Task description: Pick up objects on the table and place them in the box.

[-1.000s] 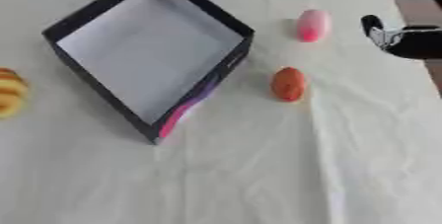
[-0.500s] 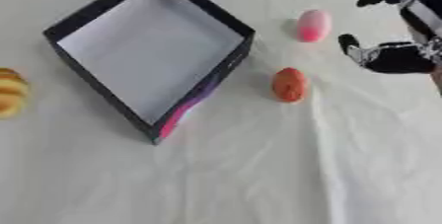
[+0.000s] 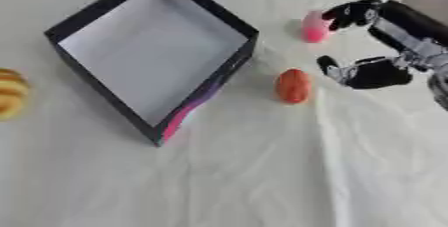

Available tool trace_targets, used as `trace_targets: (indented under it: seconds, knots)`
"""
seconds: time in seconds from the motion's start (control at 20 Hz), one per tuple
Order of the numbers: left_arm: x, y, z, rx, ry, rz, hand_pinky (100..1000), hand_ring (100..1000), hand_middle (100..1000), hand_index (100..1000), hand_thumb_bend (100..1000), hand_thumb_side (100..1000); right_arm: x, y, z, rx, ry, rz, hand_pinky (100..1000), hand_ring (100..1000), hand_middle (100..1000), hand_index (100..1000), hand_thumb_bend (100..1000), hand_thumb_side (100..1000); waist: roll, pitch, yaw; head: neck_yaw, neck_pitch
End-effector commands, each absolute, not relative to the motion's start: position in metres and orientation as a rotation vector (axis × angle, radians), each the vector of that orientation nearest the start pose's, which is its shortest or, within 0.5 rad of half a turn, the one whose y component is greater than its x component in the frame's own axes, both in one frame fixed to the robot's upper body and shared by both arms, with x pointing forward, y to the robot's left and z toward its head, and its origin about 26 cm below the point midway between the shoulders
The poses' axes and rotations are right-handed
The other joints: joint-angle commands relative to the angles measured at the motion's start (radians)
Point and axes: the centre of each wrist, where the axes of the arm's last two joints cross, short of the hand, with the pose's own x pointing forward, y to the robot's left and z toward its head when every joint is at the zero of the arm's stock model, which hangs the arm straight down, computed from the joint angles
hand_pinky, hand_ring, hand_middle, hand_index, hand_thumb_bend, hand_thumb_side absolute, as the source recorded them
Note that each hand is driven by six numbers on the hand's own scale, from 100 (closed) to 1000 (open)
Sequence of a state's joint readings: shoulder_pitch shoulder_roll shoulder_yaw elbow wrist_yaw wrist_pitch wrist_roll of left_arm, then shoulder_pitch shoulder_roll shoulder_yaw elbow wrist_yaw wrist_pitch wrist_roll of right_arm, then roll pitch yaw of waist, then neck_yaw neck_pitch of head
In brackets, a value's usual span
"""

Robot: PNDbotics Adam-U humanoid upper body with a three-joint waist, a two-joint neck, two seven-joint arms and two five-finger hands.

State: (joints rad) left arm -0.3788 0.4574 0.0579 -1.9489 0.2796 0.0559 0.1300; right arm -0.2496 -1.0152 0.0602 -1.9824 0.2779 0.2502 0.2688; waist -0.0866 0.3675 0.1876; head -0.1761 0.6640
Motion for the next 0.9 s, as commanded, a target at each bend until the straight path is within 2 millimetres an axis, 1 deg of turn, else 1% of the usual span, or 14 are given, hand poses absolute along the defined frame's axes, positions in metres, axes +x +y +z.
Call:
trace_targets:
  seconds: [0.05, 0.3, 0.45, 0.6, 0.9]
  knots:
    - [0.309, 0.289, 0.241, 0.085, -2.289, -0.189, 928, 925, 924, 839, 187, 807, 0.283, -0.331, 0.266, -0.889, -1.524, 1.286, 859, 824, 715, 864, 264, 260, 0.004, -0.016, 0.003, -0.004, -0.013]
    - [0.309, 0.288, 0.241, 0.077, -2.290, -0.191, 928, 926, 925, 839, 187, 808, 0.285, -0.325, 0.263, -0.845, -1.462, 1.332, 862, 833, 727, 867, 280, 310, 0.005, -0.015, 0.008, -0.013, -0.020]
    - [0.309, 0.288, 0.241, 0.074, -2.288, -0.193, 928, 926, 925, 839, 186, 809, 0.290, -0.324, 0.261, -0.831, -1.429, 1.360, 866, 840, 737, 871, 288, 343, 0.006, -0.014, 0.010, -0.017, -0.018]
    - [0.309, 0.287, 0.241, 0.072, -2.287, -0.197, 928, 926, 925, 840, 186, 810, 0.295, -0.325, 0.259, -0.827, -1.406, 1.376, 870, 847, 748, 874, 301, 381, 0.006, -0.013, 0.011, -0.022, -0.015]
    - [0.310, 0.286, 0.240, 0.066, -2.286, -0.201, 929, 927, 926, 840, 185, 811, 0.306, -0.331, 0.254, -0.826, -1.357, 1.393, 874, 853, 758, 874, 320, 404, 0.008, -0.010, 0.015, -0.027, -0.014]
